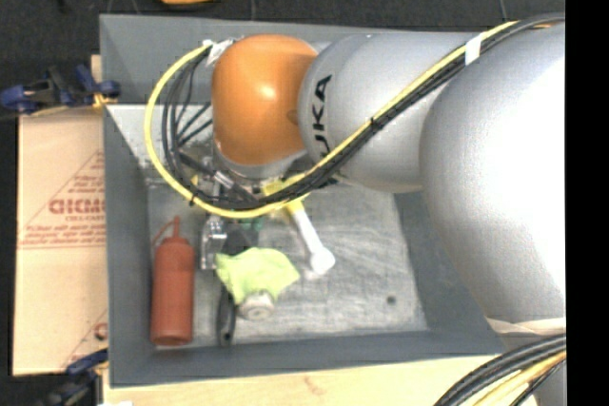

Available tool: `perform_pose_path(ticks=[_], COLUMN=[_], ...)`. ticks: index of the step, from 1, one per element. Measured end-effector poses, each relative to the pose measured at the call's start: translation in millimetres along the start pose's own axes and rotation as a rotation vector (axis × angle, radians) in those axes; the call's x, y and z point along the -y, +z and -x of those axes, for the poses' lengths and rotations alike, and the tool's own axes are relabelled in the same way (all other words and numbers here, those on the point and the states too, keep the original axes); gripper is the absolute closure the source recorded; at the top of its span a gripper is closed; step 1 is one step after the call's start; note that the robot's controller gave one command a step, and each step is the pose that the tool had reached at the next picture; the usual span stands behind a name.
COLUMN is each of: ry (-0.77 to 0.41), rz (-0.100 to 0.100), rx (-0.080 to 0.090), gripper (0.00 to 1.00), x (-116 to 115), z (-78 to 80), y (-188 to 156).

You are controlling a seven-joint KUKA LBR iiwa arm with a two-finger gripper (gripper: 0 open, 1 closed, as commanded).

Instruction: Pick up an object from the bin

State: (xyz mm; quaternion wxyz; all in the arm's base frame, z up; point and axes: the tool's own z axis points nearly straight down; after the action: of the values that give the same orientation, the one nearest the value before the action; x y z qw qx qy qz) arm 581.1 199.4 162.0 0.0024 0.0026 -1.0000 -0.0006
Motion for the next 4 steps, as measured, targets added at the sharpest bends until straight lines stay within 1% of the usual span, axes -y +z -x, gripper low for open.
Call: perform_pose_path(ticks=[1, 2, 3, 4], ry=[0.004, -0.097, -0.096, -0.169], rz=[0.002, -0.001, -0.001, 0.001], rx=[0.008, 0.008, 0.008, 0.008], gripper=[0.00, 1.00, 1.00, 1.00], x=[1, -4, -4, -12], z=[2.0, 5.2, 5.3, -6.5], y=[-5, 89, 89, 28])
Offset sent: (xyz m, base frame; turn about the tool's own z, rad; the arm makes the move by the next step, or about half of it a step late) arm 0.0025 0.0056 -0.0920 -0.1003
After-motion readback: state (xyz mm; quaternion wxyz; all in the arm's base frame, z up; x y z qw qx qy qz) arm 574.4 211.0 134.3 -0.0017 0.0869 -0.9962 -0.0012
